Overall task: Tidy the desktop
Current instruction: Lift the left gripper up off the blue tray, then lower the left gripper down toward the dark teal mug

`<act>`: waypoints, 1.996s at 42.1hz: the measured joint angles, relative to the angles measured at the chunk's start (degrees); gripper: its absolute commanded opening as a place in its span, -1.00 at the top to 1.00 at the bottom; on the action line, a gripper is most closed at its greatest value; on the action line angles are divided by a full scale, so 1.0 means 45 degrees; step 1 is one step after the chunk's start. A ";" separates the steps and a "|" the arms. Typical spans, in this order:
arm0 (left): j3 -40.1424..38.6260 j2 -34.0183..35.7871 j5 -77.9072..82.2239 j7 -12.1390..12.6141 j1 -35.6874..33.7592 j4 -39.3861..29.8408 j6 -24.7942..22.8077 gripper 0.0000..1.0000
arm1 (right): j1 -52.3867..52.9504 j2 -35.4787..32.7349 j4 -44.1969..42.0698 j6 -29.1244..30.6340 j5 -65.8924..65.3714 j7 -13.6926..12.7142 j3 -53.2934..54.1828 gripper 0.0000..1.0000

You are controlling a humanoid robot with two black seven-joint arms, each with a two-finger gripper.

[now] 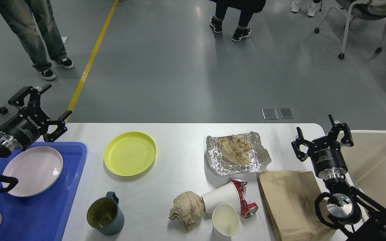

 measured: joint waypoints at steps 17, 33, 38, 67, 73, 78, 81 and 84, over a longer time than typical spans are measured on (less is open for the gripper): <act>1.2951 0.1569 0.0039 0.0050 -0.8791 -0.0067 -0.0031 -0.94 | -0.0001 0.0000 0.0000 0.0001 -0.0002 0.0005 0.0000 -1.00; 2.4264 -0.1844 0.0014 -0.0005 -1.6492 -0.1417 -0.0423 -0.94 | -0.0001 0.0000 0.0001 0.0005 -0.0001 -0.0002 0.0000 -1.00; 2.5943 -0.3602 -0.0340 -0.0031 -1.7607 -0.1572 -0.2014 -0.94 | -0.0001 0.0000 0.0016 0.0005 0.0000 -0.0002 0.0000 -1.00; 2.9135 -0.7074 -0.4991 -0.0114 -2.5921 -1.0462 -0.3278 -0.94 | -0.0002 -0.0002 0.0000 0.0001 0.0000 -0.0002 0.0000 -1.00; 2.9988 -0.7045 -0.5171 -0.0009 -2.5694 -1.0548 -0.2606 -0.94 | -0.0002 -0.0002 0.0000 0.0001 -0.0002 0.0002 0.0000 -1.00; 3.0178 -0.7041 -0.5297 0.0097 -2.5241 -1.0547 -0.2053 -0.94 | -0.0002 -0.0001 0.0000 0.0000 -0.0001 0.0002 0.0000 -1.00; 3.0170 -0.7041 -0.5313 0.0098 -2.5003 -1.0546 -0.1990 -0.94 | -0.0002 -0.0001 0.0000 0.0001 -0.0001 0.0002 0.0000 -1.00; 3.0032 -0.7041 -0.5305 0.0095 -2.4798 -1.0547 -0.1986 -0.94 | -0.0002 -0.0001 0.0001 0.0000 -0.0001 0.0002 0.0000 -1.00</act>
